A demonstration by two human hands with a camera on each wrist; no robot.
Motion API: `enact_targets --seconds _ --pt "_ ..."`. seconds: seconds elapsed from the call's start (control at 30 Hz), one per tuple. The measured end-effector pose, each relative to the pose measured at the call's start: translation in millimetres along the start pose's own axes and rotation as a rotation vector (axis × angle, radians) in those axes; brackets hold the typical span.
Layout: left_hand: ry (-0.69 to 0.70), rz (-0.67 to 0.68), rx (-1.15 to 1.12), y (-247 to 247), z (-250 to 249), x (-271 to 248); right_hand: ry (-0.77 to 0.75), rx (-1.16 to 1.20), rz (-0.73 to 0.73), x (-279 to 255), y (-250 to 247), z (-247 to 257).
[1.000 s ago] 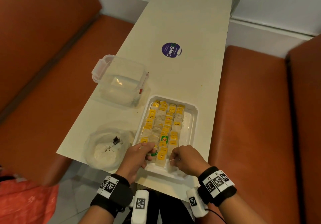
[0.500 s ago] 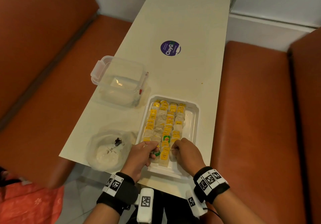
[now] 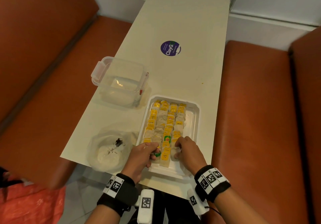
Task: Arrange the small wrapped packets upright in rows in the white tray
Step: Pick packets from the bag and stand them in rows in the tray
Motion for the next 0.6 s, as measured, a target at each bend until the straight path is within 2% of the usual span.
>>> enact_targets --seconds 0.2,0.3,0.43,0.5,0.6 --pt "-0.019 0.008 -0.007 4.1 -0.9 -4.3 0.025 -0.026 0.0 -0.3 3.9 -1.7" --pt "-0.071 0.062 -0.058 10.7 -3.5 -9.7 0.012 -0.004 -0.052 -2.0 -5.9 1.3" --pt "-0.134 0.18 -0.22 22.1 -7.3 -17.1 -0.119 0.182 -0.183 -14.5 -40.5 21.8" --pt "-0.15 0.259 -0.293 27.3 -9.7 -19.8 -0.216 0.238 -0.13 -23.6 -53.5 39.0" --pt "-0.152 0.377 -0.333 33.4 -12.3 -21.0 -0.347 0.198 -0.043 -35.5 -60.8 63.7"
Point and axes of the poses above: each hand's wrist, its own x-axis towards the middle knuckle, its own y-axis out of the palm, z = x × y, the point moved 6 cm from there along x, towards the middle knuckle, and after that the axes turned 3 degrees about -x, right-handed, at the moved point
